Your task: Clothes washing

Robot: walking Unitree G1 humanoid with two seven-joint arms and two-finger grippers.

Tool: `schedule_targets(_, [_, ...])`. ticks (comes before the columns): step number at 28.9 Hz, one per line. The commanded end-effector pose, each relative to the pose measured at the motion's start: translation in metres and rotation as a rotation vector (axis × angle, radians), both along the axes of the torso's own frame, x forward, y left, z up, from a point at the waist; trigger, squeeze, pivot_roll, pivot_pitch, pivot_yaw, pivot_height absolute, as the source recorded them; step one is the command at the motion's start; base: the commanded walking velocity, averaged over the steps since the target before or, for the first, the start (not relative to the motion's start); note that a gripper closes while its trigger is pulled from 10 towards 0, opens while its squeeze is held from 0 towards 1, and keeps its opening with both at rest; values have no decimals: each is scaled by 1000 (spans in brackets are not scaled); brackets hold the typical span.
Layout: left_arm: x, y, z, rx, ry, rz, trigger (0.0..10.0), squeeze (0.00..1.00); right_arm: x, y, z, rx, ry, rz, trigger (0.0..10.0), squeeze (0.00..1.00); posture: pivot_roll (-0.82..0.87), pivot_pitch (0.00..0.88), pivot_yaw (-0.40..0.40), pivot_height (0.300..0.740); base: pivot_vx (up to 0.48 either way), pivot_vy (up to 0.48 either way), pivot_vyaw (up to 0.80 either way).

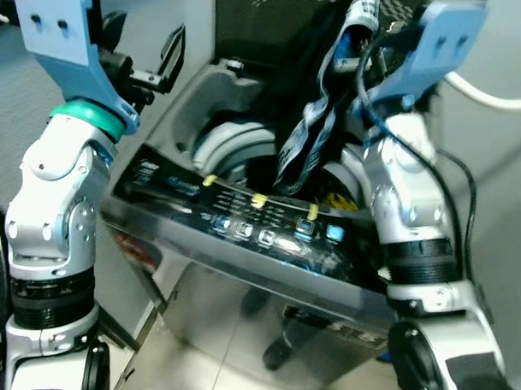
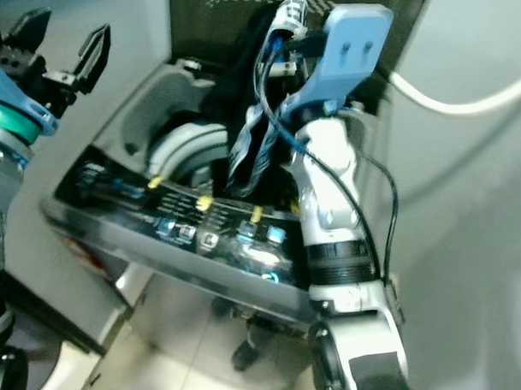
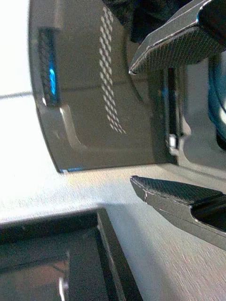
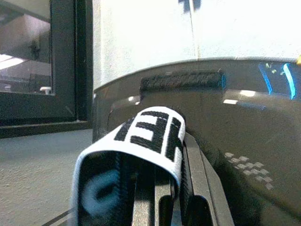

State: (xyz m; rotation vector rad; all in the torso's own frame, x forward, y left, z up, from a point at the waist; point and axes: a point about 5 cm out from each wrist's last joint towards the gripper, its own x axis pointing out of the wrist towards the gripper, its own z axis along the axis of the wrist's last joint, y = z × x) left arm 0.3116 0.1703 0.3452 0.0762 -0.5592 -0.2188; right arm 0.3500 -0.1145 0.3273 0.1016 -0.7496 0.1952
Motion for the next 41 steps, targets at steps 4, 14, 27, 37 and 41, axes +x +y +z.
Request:
schedule_targets(4, [-1,3,0,2,-7,25,10000,0,-2,7,1,-12,-10,28,10000,0,127,20,-3,740,0,0,0])
schedule_targets(14, [-2,3,-2,-11,-1,24,10000,0,-1,8,-1,-18,-3,31,10000,0,125,24,-7,740,0,288,0])
schedule_targets(27, [-2,3,-2,-11,1,28,10000,0,-1,8,-2,-20,2,30,10000,0,125,29,-7,740,0,480,0])
schedule_targets(37, [-2,2,-4,5,7,29,10000,0,-1,8,-3,-21,5,29,10000,0,124,31,-7,740,0,0,0])
schedule_targets(41, [-1,2,-6,5,13,32,10000,0,-1,8,-3,-22,6,29,10000,0,125,33,-7,740,0,0,0])
